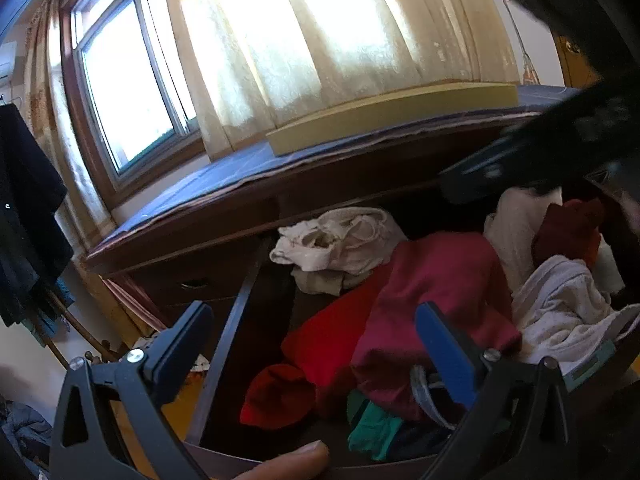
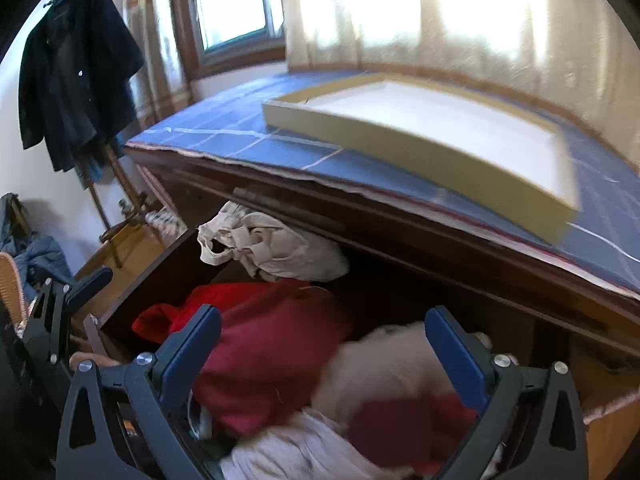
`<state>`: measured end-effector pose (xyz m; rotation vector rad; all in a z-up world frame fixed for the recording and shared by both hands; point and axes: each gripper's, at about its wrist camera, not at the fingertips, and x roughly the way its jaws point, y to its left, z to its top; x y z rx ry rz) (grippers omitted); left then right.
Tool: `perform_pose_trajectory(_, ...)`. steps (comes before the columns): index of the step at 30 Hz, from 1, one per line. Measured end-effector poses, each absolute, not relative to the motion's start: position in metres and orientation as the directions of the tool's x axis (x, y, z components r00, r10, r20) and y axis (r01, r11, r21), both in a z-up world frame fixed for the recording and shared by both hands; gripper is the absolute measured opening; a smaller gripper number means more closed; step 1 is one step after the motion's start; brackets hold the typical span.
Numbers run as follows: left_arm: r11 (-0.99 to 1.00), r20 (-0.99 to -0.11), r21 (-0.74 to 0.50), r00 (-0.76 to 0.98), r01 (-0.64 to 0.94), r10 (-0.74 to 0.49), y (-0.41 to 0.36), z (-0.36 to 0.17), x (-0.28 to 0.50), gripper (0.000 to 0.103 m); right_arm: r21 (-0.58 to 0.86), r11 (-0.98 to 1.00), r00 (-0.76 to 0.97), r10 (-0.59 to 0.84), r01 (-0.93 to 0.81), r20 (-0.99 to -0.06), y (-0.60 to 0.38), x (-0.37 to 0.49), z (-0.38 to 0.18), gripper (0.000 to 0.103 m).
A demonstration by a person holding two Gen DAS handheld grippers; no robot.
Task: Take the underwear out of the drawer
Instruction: 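Grasp the white underwear in the drawer with the right gripper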
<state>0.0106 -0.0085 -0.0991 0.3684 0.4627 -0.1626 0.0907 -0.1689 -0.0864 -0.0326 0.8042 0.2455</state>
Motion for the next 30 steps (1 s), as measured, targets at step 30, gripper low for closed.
perform_pose_trajectory(30,0.882,-0.536,0.293,0.827,0.368,-0.167,0.007,-0.102,0.021,0.101,-0.009,0.958,0.515,0.145,-0.286,-0.845,-0.060,0.198,-0.155,0.073)
